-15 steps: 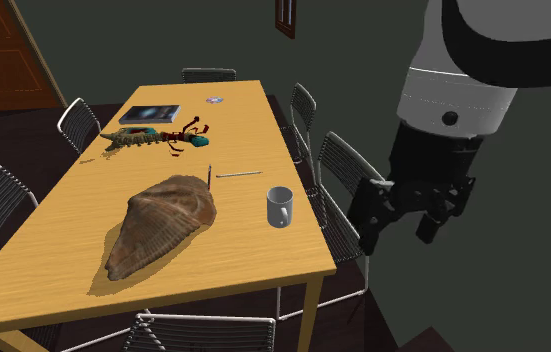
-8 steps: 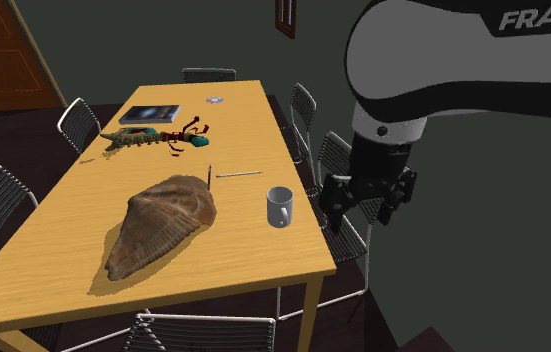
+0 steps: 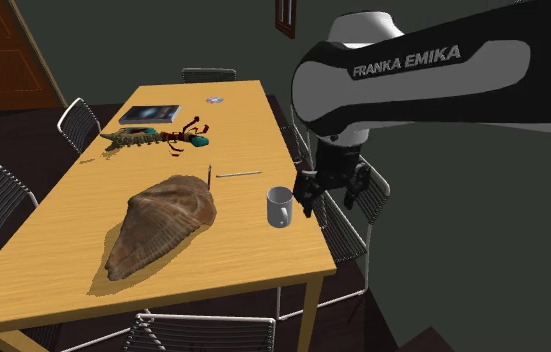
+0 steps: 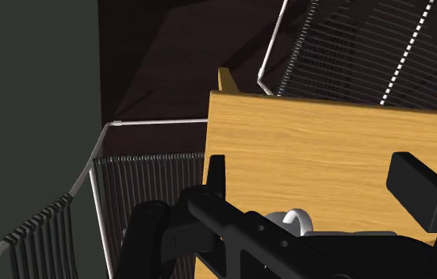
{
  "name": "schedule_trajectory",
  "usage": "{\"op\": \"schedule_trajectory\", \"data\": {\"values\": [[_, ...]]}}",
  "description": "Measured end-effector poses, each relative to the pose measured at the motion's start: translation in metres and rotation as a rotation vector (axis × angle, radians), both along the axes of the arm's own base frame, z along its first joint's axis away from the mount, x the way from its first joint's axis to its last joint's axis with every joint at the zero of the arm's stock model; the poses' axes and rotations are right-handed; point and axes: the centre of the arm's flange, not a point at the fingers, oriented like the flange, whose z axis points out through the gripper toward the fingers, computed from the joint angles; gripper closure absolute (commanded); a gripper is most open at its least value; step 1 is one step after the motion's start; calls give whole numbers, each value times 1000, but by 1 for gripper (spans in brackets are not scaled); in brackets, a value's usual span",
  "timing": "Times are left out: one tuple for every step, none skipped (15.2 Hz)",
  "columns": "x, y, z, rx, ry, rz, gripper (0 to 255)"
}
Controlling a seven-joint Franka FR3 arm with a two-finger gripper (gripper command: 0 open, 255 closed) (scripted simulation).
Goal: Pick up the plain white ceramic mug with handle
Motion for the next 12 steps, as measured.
{"op": "schedule_trajectory", "data": {"values": [[12,-2,-6,-3,-3,1,0],[25,-3,-12,-7,-5,3,0],[35,-4,-20,-10,-7,4,0],[45,-4,-28,-13,-9,6,0],[58,-4,-34,-17,-12,8,0],[69,-8,-38,-20,-14,9,0],[78,-10,-42,-24,-16,11,0],[89,-9,-49,-27,-18,12,0],[102,-10,-55,-30,-20,14,0],[113,-10,-61,-34,-23,15,0],[126,-9,-67,-37,-25,17,0],[136,-11,-72,-41,-27,19,0]]}}
